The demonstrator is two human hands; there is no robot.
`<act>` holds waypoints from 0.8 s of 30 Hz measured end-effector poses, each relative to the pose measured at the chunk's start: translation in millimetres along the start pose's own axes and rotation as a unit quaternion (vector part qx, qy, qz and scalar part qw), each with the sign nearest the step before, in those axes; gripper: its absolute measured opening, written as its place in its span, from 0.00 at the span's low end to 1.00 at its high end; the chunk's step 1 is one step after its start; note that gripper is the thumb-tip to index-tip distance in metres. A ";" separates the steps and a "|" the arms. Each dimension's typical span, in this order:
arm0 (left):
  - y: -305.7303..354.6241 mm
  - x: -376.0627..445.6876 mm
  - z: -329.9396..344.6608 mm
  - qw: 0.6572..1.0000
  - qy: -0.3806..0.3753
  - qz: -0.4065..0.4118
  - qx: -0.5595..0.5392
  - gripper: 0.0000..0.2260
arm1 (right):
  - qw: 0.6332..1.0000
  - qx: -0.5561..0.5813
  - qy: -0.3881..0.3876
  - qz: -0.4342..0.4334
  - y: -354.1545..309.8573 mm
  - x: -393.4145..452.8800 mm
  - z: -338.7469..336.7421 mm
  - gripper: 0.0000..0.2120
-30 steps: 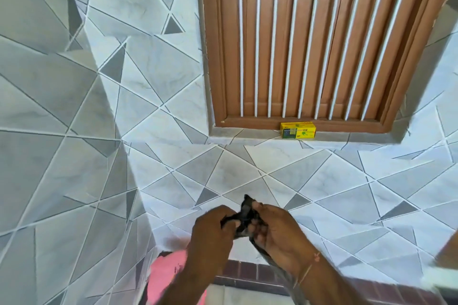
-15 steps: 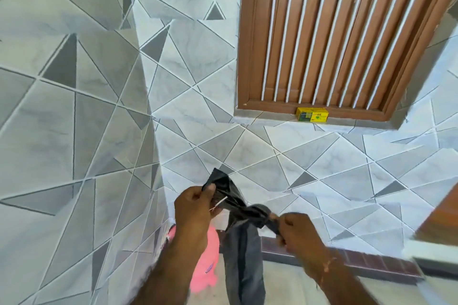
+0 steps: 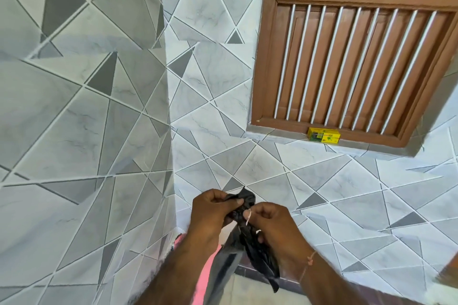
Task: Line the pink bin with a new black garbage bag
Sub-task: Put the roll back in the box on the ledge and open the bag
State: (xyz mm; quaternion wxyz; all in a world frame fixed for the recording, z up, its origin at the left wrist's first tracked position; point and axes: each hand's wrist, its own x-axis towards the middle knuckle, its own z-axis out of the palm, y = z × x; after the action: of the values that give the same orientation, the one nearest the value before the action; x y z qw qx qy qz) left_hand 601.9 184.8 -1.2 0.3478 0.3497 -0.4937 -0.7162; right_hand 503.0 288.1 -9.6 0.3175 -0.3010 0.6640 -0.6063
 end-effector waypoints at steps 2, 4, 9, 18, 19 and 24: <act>-0.2 0.6 -3.7 1.000 -0.004 -0.003 0.001 0.10 | 0.999 0.051 0.007 0.016 1.3 3.6 -10.1 0.06; 0.4 0.6 -8.4 0.999 -0.018 0.006 0.028 0.11 | 0.998 0.054 0.032 0.014 1.5 8.5 -21.7 0.06; 6.1 1.9 -14.3 0.975 -0.033 0.088 0.199 0.09 | 0.993 -0.049 0.104 -0.040 4.0 22.4 -53.1 0.07; 5.4 25.6 -35.2 0.909 0.142 0.146 0.363 0.11 | 0.976 0.056 0.208 0.010 23.7 38.3 -108.4 0.08; 6.7 25.2 -32.3 0.940 0.148 0.121 0.283 0.11 | 0.974 0.039 0.222 0.011 28.6 39.1 -111.4 0.08; 13.1 20.1 -3.2 0.992 0.073 0.030 0.096 0.10 | 0.869 -0.290 0.377 -0.133 32.2 35.9 -103.6 0.11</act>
State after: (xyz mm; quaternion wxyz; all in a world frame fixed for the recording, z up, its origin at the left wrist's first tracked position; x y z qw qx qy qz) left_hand 596.3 162.8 7.2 0.3690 0.4182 -0.5433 -0.6275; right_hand 398.9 326.2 -37.2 -0.1425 -0.2133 0.8331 -0.4901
